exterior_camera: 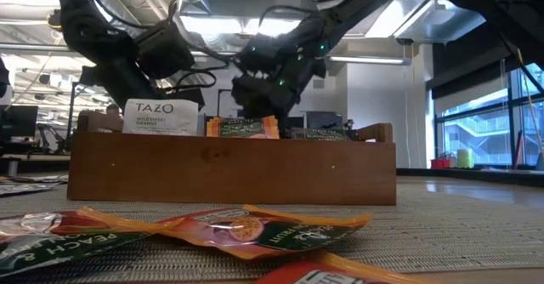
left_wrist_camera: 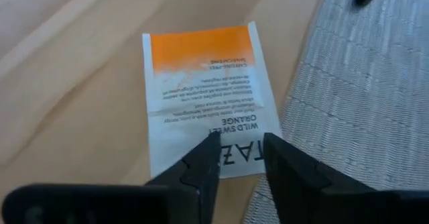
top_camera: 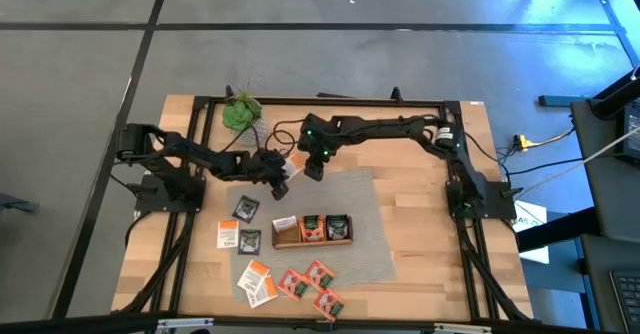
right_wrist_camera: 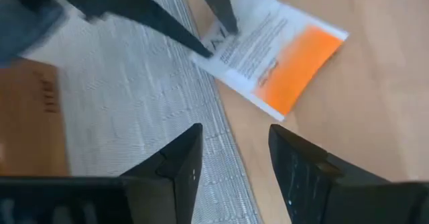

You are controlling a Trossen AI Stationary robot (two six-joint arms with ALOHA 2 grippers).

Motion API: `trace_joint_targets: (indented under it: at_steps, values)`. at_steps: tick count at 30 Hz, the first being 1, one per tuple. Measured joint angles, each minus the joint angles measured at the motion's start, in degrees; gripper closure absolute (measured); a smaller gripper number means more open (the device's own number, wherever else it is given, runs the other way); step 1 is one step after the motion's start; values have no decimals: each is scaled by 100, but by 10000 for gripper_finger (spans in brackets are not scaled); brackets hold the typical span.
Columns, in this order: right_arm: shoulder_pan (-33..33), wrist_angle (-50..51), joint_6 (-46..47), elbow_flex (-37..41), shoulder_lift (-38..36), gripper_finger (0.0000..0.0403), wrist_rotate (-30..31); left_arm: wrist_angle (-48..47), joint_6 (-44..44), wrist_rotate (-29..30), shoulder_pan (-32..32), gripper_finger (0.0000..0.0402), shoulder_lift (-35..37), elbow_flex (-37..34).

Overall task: Pick & Place Tea
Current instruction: Put the white tea bag into the left section of the wooden organizer

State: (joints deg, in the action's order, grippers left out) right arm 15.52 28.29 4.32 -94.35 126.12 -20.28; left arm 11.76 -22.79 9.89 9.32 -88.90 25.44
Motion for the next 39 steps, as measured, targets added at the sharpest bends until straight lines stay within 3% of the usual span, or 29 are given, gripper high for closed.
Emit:
trace_joint_targets:
  at_steps: [6, 13, 23, 39]
  values:
    - [-9, -315, 736, 0, 193, 230, 487, -12, 151, -14, -71, 294, -2, -4]
    - [185, -335, 1533, 0, 201, 230, 535, -9, 351, -54, -104, 291, -3, -6]
    - [176, -726, 1978, -22, 564, 230, -198, 10, 363, 12, -109, 292, -9, -10]
    - [99, -893, 2396, -16, 619, 230, -477, 217, 363, 93, -107, 291, -13, -19]
